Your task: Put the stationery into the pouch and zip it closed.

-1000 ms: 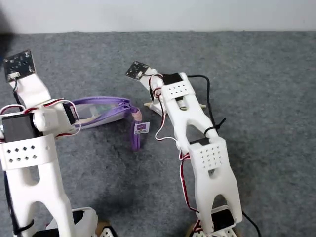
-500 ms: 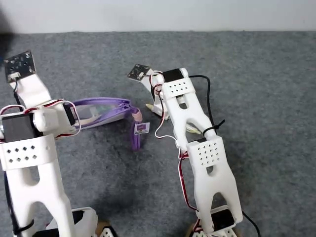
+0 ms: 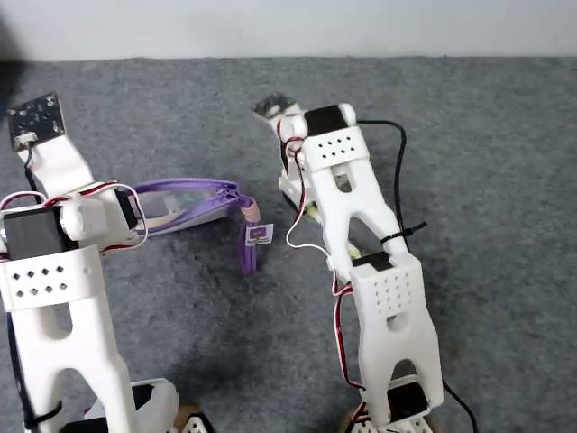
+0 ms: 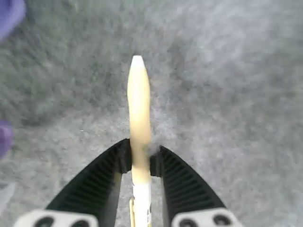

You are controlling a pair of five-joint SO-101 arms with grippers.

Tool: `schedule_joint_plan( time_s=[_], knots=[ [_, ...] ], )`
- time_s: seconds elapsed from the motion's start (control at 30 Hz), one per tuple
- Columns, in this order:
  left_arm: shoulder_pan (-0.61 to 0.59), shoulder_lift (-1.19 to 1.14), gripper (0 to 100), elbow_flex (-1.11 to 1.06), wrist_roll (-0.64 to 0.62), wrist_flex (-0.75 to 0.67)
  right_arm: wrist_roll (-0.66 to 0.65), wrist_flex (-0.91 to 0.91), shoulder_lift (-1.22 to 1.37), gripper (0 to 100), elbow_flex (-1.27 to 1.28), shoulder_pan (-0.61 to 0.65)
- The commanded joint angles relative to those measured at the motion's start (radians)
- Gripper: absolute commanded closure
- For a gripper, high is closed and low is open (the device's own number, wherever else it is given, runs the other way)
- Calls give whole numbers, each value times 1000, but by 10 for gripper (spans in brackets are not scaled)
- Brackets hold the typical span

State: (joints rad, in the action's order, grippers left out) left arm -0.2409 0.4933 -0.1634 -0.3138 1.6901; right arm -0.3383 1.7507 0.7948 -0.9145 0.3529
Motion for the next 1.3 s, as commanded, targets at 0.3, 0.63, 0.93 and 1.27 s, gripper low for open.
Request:
schedule_joint_plan(
  time_s=[0.3, 0.63, 0.93, 1.27],
  knots=[
    [-5, 14, 986, 45, -9, -2, 138, 44, -555, 991, 443, 64],
    [0, 14, 986, 45, -11, -2, 308, 42, -943, 991, 712, 197],
    [0, 14, 986, 45, -11, -2, 512, -67, -1267, 991, 901, 341],
    [0, 14, 986, 45, -11, -2, 638, -552, -1465, 991, 1063, 435]
  ],
)
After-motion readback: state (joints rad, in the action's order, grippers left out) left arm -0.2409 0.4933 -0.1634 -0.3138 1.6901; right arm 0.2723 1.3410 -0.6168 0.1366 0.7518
